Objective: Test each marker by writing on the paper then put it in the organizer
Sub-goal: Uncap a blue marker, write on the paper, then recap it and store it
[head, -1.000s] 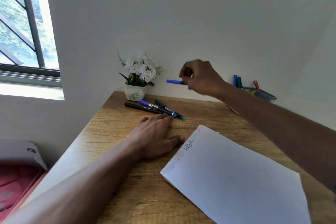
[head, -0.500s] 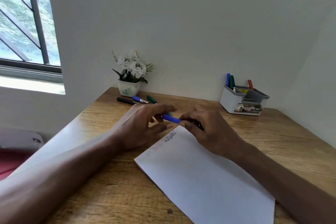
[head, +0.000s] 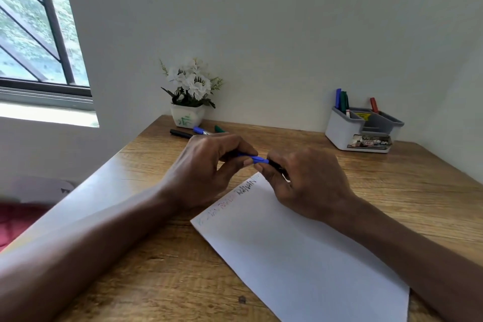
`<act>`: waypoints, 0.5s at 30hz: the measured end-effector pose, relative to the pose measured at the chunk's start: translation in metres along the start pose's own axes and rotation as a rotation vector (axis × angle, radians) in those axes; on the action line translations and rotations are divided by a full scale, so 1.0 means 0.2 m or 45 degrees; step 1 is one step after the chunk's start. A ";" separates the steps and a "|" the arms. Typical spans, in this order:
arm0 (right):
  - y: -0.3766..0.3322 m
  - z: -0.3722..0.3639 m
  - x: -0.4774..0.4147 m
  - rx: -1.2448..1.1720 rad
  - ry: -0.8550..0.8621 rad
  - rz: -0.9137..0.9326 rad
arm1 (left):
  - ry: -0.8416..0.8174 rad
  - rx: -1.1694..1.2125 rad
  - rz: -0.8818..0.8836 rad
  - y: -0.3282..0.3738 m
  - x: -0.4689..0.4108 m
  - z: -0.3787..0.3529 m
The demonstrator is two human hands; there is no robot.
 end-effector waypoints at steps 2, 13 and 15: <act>0.02 -0.01 0.00 0.022 0.006 -0.034 | 0.027 -0.001 -0.021 0.01 0.00 0.01; 0.18 -0.13 0.05 -0.007 -0.132 -0.294 | 0.130 -0.055 0.295 -0.24 0.02 0.12; 0.20 -0.18 0.07 -0.024 -0.239 -0.322 | 0.097 -0.118 0.379 -0.29 0.02 0.13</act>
Point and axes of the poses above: each hand's wrist, its own x-axis away from the middle knuckle, its own z-axis out of the back of the hand, y = z × x, the point moved 10 cm from there along -x, towards the middle knuckle, and after that the axes turned 3 degrees about x, right-handed, at the moved point
